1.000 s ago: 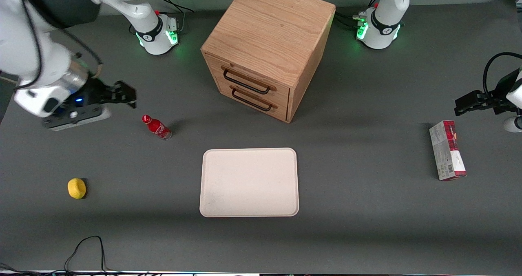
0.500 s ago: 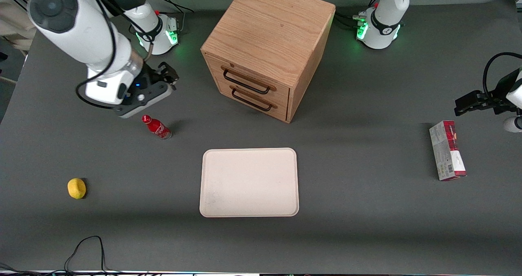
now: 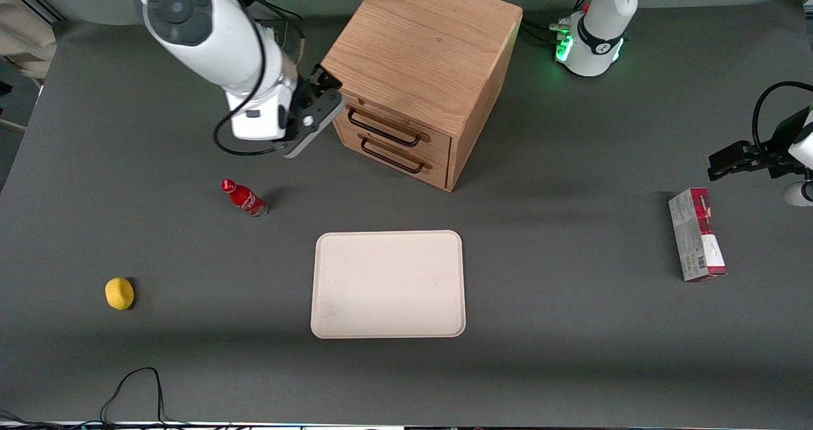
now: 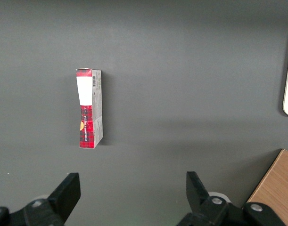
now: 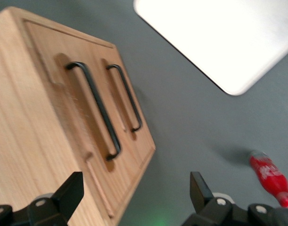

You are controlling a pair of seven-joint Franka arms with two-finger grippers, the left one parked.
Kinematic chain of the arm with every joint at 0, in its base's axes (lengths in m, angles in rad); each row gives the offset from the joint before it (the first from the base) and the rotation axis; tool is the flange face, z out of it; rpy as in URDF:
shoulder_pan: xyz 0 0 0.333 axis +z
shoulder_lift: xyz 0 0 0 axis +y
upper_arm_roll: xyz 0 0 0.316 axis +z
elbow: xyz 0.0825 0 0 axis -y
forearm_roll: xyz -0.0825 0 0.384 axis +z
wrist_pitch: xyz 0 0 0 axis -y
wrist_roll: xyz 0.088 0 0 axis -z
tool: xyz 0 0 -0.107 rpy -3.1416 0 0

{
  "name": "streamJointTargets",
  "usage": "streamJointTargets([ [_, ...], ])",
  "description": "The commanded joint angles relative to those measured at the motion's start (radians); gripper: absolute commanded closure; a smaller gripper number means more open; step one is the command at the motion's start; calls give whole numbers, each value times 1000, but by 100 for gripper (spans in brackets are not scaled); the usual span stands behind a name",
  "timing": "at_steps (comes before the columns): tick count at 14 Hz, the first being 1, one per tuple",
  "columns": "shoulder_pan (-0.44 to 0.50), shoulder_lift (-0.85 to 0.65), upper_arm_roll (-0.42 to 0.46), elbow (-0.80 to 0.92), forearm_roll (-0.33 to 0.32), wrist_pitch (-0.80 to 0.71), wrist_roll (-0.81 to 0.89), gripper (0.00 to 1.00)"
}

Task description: Open upper drawer

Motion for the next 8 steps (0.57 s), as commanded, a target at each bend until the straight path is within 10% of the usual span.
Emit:
streamJointTargets([
  [1,-10,66,52,26,24,37,-27,0],
  [8,1,170,72,3,22,79,-59,0],
])
